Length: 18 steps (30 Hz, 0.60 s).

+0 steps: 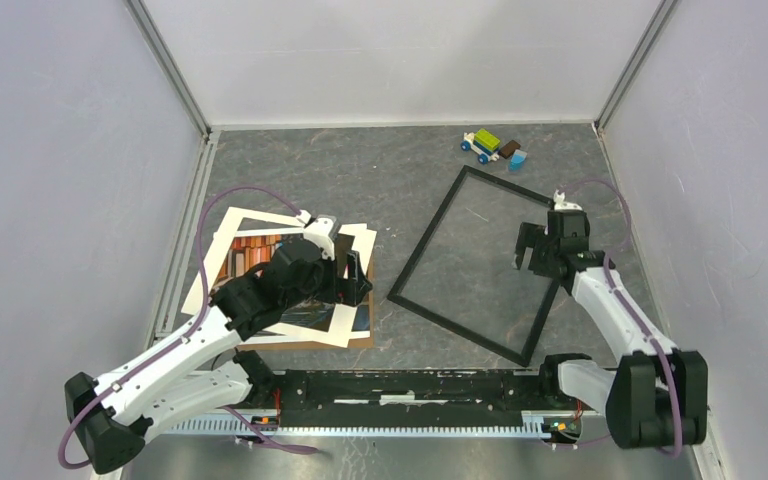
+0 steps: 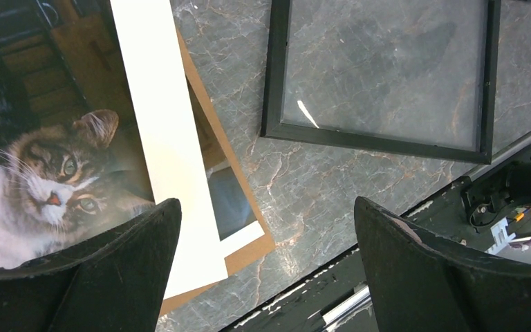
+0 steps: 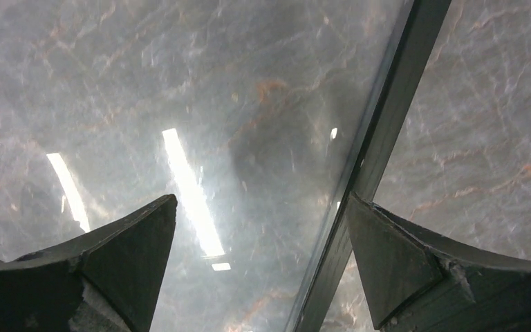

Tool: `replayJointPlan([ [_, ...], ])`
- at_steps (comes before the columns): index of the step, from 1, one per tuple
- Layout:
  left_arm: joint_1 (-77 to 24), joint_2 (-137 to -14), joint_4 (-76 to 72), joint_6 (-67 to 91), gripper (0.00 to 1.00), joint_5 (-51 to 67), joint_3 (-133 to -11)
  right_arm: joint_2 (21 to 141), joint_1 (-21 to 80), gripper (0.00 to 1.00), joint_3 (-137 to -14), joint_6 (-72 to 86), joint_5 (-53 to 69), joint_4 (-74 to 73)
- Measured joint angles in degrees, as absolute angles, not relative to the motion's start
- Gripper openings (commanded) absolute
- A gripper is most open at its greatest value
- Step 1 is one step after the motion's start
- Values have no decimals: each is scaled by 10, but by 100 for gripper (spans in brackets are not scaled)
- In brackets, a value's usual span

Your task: Put the photo into the frame

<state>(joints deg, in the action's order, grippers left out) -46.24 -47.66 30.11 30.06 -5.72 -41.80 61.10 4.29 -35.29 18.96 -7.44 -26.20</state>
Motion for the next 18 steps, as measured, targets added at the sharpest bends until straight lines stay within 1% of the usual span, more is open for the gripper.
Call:
replayJointPlan([
  [4, -462, -477, 306, 284, 100, -59, -430, 676, 11, 98, -392, 177, -67, -224],
  [7, -462, -477, 307, 279, 100, -61, -434, 700, -7, 98, -413, 176, -62, -197],
  [10, -462, -483, 313, 279, 100, -75, -439, 730, -8, 98, -446, 176, -23, -175],
  [14, -433, -515, 328, 281, 100, -91, -457, 805, 57, 98, -522, 171, 53, -152],
  [17, -378, -534, 354, 310, 100, -98, -463, 873, 130, 98, -583, 179, 120, -128],
  [18, -354, -535, 365, 325, 100, -97, -463, 892, 149, 97, -599, 183, 139, -119],
])
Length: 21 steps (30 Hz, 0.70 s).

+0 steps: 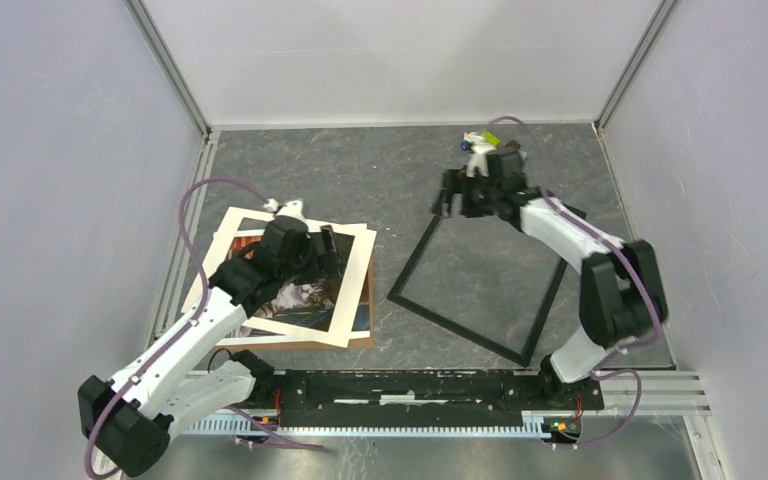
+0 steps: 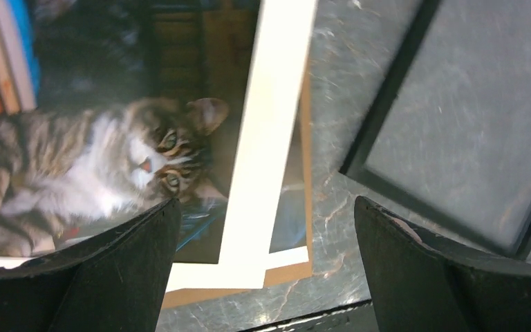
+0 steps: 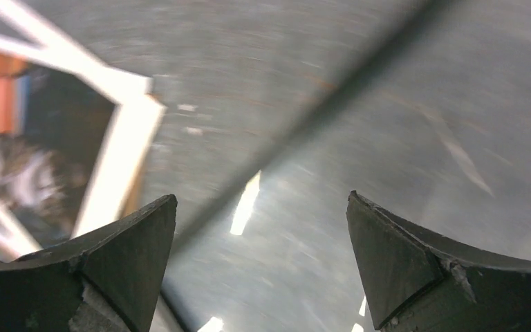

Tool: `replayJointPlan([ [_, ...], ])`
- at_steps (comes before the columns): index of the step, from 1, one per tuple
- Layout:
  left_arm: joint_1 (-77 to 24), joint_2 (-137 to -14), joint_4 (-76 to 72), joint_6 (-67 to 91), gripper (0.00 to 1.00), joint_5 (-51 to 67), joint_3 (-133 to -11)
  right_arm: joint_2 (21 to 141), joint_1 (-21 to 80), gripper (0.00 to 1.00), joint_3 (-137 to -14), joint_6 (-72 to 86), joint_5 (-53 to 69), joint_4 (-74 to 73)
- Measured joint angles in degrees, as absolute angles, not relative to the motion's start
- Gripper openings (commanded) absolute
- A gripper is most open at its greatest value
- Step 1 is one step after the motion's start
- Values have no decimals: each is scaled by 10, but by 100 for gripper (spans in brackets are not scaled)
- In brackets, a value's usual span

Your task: Put the photo into the frame

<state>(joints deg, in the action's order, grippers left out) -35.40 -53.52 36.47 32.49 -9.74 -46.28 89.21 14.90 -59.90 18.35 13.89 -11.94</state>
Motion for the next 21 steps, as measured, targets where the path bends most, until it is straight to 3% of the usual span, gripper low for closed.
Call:
replayJointPlan([
  [6, -218, -529, 376, 448, 100, -38, -406, 1094, 295, 96, -808, 213, 256, -106],
  [11, -199, -521, 376, 554, 100, -36, -328, 1215, 357, 95, -952, 222, 302, -139],
  [21, -198, -576, 341, 611, 100, -24, -293, 1269, 339, 95, -973, 213, 304, -167],
])
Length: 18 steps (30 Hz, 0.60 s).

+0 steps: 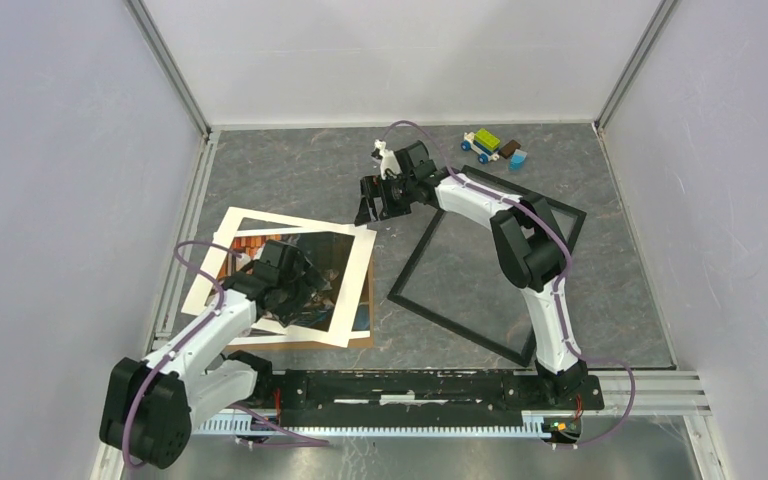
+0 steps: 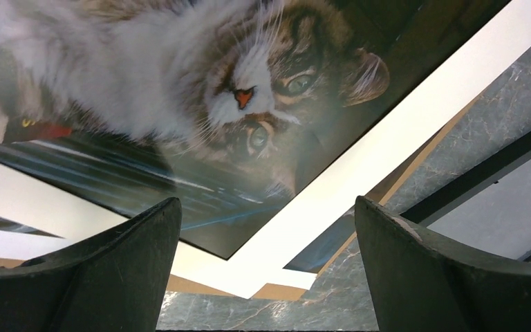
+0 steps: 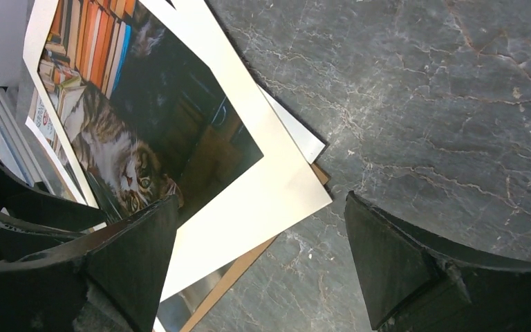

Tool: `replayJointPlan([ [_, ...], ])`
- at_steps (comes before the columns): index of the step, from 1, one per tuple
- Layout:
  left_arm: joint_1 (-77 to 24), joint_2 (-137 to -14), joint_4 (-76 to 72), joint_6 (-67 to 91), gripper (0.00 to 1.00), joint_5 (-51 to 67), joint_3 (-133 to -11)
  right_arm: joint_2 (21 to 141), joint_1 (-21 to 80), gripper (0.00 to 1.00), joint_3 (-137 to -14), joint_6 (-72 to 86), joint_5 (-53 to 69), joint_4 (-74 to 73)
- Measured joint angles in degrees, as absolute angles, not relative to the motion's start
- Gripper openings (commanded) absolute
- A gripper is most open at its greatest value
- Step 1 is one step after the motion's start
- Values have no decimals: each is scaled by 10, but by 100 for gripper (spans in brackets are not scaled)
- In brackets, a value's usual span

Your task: Put the photo into the frame

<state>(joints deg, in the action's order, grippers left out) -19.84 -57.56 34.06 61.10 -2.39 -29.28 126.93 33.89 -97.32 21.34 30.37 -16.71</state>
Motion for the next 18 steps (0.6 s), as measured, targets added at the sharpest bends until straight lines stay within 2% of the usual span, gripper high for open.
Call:
replayJointPlan([
  [8, -217, -595, 344, 609, 100, 0, -296, 1278, 339, 95, -948, 214, 299, -142],
  [18, -360, -550, 419, 710, 100, -10, -303, 1293, 341, 94, -944, 216, 300, -106],
])
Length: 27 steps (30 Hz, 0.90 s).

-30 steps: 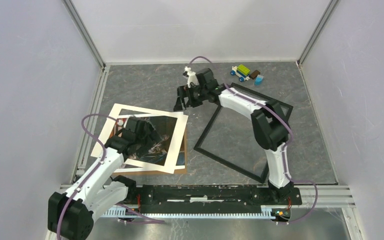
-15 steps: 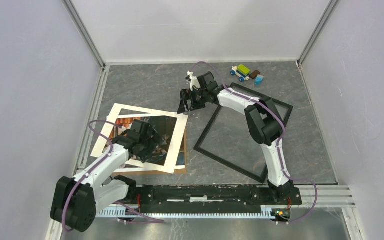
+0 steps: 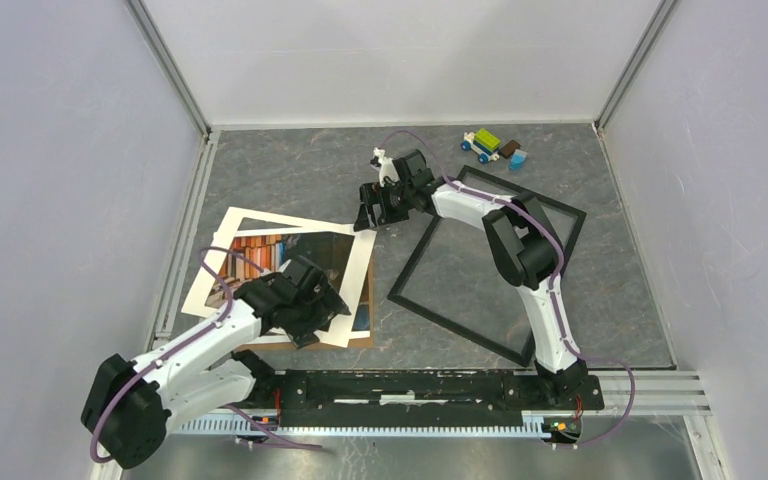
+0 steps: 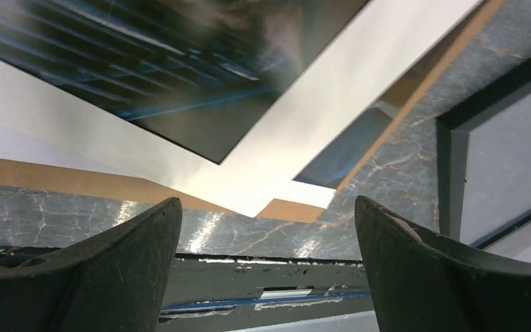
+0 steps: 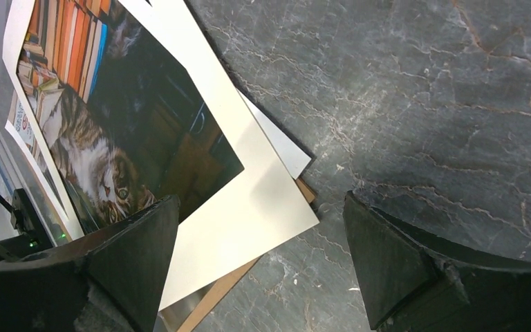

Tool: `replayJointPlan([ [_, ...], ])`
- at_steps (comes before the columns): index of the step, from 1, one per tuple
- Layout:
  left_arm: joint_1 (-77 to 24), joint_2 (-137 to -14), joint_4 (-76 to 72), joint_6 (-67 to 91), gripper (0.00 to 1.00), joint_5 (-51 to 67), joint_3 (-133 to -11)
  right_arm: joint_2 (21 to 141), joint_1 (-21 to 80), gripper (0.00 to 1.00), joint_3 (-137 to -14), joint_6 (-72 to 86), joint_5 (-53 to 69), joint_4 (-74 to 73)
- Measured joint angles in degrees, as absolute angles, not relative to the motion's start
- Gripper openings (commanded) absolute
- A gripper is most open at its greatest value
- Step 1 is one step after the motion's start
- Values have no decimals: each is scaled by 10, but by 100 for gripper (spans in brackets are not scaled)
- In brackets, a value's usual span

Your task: Put the photo into the frame

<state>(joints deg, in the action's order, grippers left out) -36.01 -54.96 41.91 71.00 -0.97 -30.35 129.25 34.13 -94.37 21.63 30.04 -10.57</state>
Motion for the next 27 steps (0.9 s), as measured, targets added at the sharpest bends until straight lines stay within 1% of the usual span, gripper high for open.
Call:
replayJointPlan([
  [4, -364, -556, 401, 743, 100, -10, -265, 1293, 346, 94, -940, 213, 302, -96],
  [14, -364, -573, 376, 763, 100, 0, -262, 1287, 352, 93, -911, 205, 348, -65],
  [21, -364, -571, 375, 764, 100, 0, -260, 1255, 352, 93, -843, 250, 402, -28],
  [27, -364, -565, 374, 764, 100, -1, -257, 1211, 354, 95, -760, 336, 418, 35],
])
